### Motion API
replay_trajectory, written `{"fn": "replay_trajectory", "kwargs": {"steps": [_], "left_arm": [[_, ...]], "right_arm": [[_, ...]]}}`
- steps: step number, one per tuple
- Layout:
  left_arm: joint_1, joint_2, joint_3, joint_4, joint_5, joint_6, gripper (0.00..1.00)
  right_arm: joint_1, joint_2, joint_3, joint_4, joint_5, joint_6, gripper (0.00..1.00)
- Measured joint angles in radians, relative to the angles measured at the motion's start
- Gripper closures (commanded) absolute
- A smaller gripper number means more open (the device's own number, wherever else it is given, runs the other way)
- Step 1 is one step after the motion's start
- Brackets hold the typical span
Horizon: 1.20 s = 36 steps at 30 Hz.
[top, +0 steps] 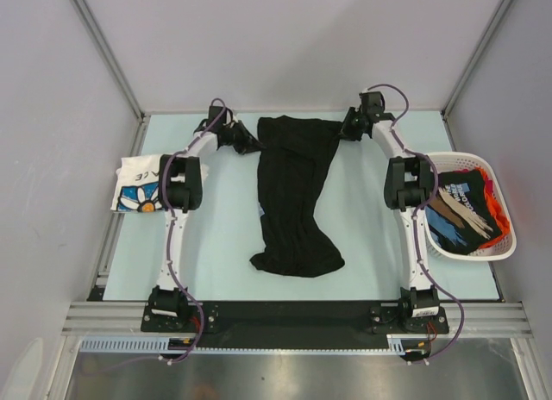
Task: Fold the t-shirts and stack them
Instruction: Fold the tshirt
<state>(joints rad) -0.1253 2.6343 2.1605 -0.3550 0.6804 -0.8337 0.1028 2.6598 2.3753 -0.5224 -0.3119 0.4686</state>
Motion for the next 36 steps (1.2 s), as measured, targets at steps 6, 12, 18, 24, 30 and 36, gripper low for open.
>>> {"fn": "replay_trajectory", "kwargs": {"steps": [6, 12, 18, 24, 30, 36], "left_arm": [[-0.001, -0.08, -0.04, 0.012, -0.002, 0.053, 0.01], [0.001, -0.245, -0.119, 0.026, -0.049, 0.117, 0.02], [-0.008, -0.233, -0.023, 0.108, 0.004, 0.064, 0.48], [-0.043, -0.032, 0.169, 0.148, 0.09, -0.011, 0.32], [-0.091, 0.03, 0.121, 0.095, 0.11, -0.033, 0.39], [-0.108, 0.03, 0.121, 0.103, 0.144, -0.04, 0.65]], "right_arm": [[0.005, 0.026, 0.047, 0.079, -0.01, 0.032, 0.23], [-0.004, -0.102, -0.129, 0.084, 0.005, 0.019, 0.15], [-0.03, -0.248, -0.234, 0.034, 0.03, -0.018, 0.16], [-0.05, -0.319, -0.235, -0.003, 0.045, -0.047, 0.16], [-0.052, -0.363, -0.304, -0.028, 0.053, -0.058, 0.17], [-0.051, -0.37, -0.36, -0.038, 0.053, -0.059, 0.17]]}}
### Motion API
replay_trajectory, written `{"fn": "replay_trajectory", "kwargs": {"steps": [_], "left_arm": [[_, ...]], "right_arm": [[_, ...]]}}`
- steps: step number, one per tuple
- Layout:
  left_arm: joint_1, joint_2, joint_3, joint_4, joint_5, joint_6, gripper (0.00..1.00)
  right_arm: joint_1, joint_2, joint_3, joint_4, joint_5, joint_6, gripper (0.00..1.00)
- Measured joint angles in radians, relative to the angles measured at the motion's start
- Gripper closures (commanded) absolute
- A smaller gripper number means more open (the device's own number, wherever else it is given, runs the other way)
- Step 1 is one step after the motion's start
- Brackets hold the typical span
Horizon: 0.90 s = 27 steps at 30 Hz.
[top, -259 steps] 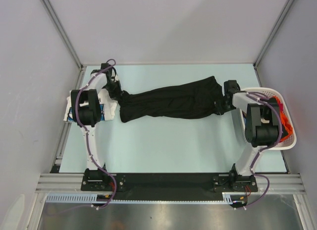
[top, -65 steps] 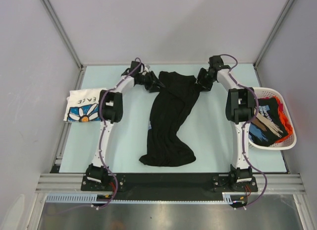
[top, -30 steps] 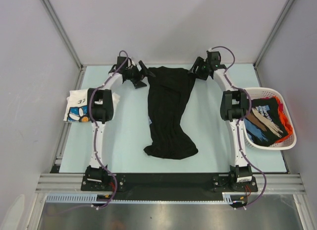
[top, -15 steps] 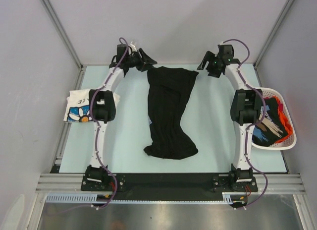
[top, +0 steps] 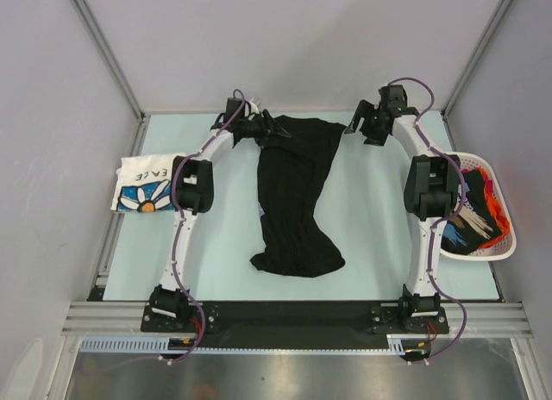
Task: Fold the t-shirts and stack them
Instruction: Fold the tshirt
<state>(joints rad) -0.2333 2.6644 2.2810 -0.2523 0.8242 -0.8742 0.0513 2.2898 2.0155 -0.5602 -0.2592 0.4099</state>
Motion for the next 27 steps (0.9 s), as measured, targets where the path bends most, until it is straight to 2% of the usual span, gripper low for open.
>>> {"fn": "replay_trajectory", "kwargs": {"steps": [2, 3, 13, 19, 24, 25, 26, 27], "left_arm": [[-0.002, 0.0, 0.0, 0.0, 0.005, -0.007, 0.79], [-0.003, 0.0, 0.0, 0.003, 0.011, -0.009, 1.0], [-0.001, 0.034, -0.004, 0.032, 0.031, -0.037, 1.0], [0.029, -0.044, -0.124, 0.059, -0.019, -0.016, 1.0], [0.071, -0.07, -0.166, 0.066, -0.037, -0.004, 0.98], [0.076, -0.076, -0.181, 0.067, -0.037, -0.004, 0.82], [0.082, -0.08, -0.198, 0.069, -0.037, -0.003, 0.03], [0.085, -0.084, -0.213, 0.07, -0.035, 0.002, 0.0]], "right_arm": [[0.0, 0.0, -0.008, -0.007, 0.0, 0.0, 0.17], [0.0, 0.0, -0.011, -0.008, 0.0, 0.0, 0.17], [-0.001, -0.022, -0.029, -0.011, -0.015, -0.003, 0.19], [0.0, -0.079, -0.118, -0.01, -0.032, -0.003, 0.19], [0.006, -0.092, -0.156, -0.014, -0.049, -0.004, 0.19], [0.007, -0.092, -0.163, -0.019, -0.052, -0.004, 0.19], [0.008, -0.093, -0.169, -0.03, -0.056, -0.004, 0.19], [0.01, -0.097, -0.179, -0.042, -0.063, -0.004, 0.19]]}}
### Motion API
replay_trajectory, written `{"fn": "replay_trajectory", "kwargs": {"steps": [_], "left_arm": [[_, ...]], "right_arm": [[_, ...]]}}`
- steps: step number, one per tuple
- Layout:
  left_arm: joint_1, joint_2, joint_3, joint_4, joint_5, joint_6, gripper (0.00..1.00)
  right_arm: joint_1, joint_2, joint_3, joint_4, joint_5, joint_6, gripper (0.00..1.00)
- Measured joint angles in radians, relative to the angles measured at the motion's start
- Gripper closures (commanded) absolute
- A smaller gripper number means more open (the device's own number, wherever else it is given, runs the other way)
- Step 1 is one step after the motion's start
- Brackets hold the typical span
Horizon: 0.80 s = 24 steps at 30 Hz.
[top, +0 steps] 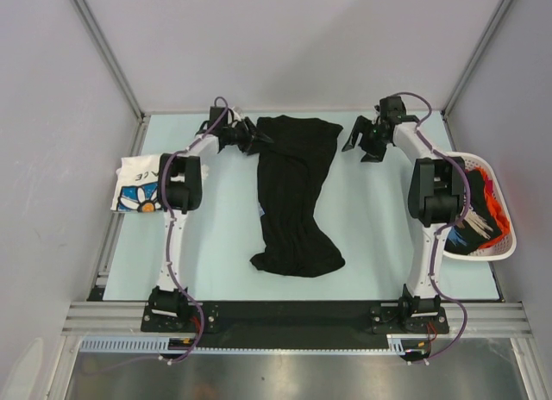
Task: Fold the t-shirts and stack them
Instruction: Fold the tshirt
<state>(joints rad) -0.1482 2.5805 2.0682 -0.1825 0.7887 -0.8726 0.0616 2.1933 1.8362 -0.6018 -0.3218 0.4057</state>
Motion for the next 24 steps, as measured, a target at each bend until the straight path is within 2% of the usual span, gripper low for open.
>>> {"fn": "replay_trajectory", "kwargs": {"steps": [3, 7, 12, 16, 20, 24], "left_arm": [[0.002, -0.001, -0.024, 0.023, 0.043, -0.017, 0.0], [-0.004, -0.083, -0.076, 0.031, 0.046, -0.007, 0.0], [-0.007, -0.295, -0.316, 0.069, 0.041, 0.006, 0.0], [-0.015, -0.496, -0.515, 0.069, 0.032, 0.073, 0.0], [-0.056, -0.671, -0.691, -0.007, 0.014, 0.177, 0.0], [-0.148, -0.829, -0.927, -0.105, -0.012, 0.246, 0.0]], "right_arm": [[0.005, -0.031, -0.055, -0.047, -0.027, 0.001, 0.19], [0.007, -0.147, -0.229, -0.088, -0.071, 0.002, 0.2], [0.004, -0.346, -0.465, -0.135, -0.137, 0.003, 0.21], [0.005, -0.51, -0.644, -0.154, -0.197, -0.005, 0.22], [0.025, -0.616, -0.774, -0.187, -0.241, -0.016, 0.22], [0.08, -0.694, -0.923, -0.192, -0.281, -0.015, 0.23]]}}
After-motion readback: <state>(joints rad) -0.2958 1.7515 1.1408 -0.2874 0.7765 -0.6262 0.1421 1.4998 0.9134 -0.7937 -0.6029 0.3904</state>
